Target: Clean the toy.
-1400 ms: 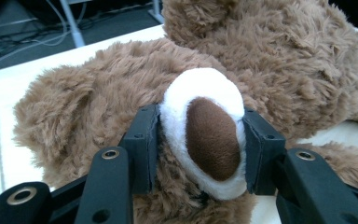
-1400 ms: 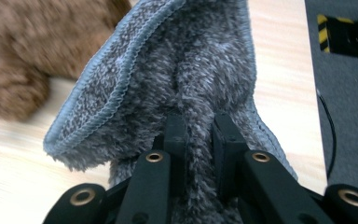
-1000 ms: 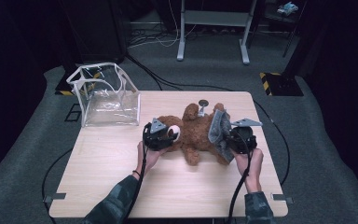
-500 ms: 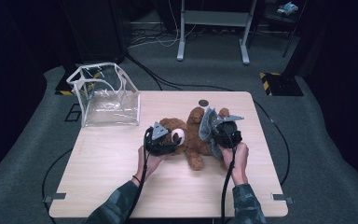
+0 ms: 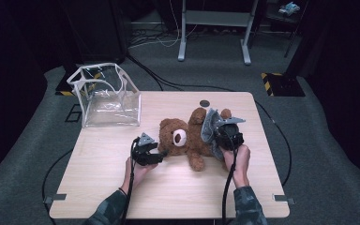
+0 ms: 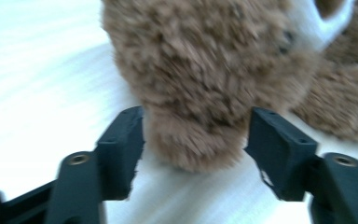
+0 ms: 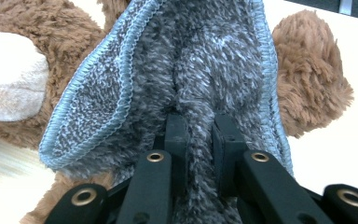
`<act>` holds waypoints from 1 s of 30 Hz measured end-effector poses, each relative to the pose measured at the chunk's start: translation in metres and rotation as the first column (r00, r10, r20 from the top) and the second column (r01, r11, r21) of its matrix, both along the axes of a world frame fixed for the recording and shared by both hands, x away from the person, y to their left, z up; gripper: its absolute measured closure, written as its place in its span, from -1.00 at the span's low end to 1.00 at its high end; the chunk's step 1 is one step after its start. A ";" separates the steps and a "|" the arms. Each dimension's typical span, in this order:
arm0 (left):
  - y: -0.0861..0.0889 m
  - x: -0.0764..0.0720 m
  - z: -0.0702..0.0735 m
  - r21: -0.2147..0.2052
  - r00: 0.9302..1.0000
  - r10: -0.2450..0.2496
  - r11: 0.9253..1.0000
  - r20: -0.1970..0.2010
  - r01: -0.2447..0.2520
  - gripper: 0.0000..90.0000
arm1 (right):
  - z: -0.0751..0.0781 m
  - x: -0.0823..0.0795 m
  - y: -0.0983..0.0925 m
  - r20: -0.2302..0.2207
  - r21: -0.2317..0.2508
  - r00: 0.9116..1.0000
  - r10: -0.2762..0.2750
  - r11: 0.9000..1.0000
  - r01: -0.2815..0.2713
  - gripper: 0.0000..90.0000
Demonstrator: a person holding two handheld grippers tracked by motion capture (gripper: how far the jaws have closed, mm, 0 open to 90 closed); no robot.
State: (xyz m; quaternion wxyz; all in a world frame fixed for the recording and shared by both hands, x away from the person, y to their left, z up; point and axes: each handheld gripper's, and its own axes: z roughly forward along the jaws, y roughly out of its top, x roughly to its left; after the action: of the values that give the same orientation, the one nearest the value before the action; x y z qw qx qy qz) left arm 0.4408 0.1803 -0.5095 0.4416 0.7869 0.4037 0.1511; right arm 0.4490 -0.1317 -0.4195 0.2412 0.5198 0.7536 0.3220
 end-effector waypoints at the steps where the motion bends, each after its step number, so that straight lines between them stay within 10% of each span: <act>1: -0.002 -0.001 -0.001 0.009 1.000 -0.009 1.000 0.009 0.009 0.03 | 0.000 0.000 0.000 0.005 0.002 1.000 -0.002 1.000 0.002 0.76; 12: -0.012 0.008 -0.012 0.022 1.000 -0.003 1.000 0.021 0.003 0.64 | -0.002 -0.001 -0.009 -0.018 -0.014 0.999 -0.034 0.999 0.034 0.77; 21: -0.018 0.014 -0.014 0.021 1.000 -0.026 0.999 0.017 0.026 0.31 | 0.008 -0.010 -0.009 0.012 -0.021 0.999 -0.030 0.999 0.031 0.77; 23: -0.016 0.013 -0.014 0.014 1.000 -0.022 1.000 0.003 0.022 0.07 | 0.018 -0.015 0.001 0.027 -0.019 1.000 -0.002 1.000 0.002 0.77; 30: -0.010 0.015 -0.017 0.026 1.000 -0.014 1.000 -0.015 0.014 0.20 | 0.040 -0.016 0.048 0.070 -0.020 0.989 0.130 0.991 -0.129 0.77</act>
State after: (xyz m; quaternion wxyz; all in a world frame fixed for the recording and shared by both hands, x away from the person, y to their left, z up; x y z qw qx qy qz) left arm 0.4560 0.1703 -0.5262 0.4292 0.7965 0.3994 0.1475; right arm 0.4327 -0.0832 -0.3796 0.2505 0.4560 0.7792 0.3495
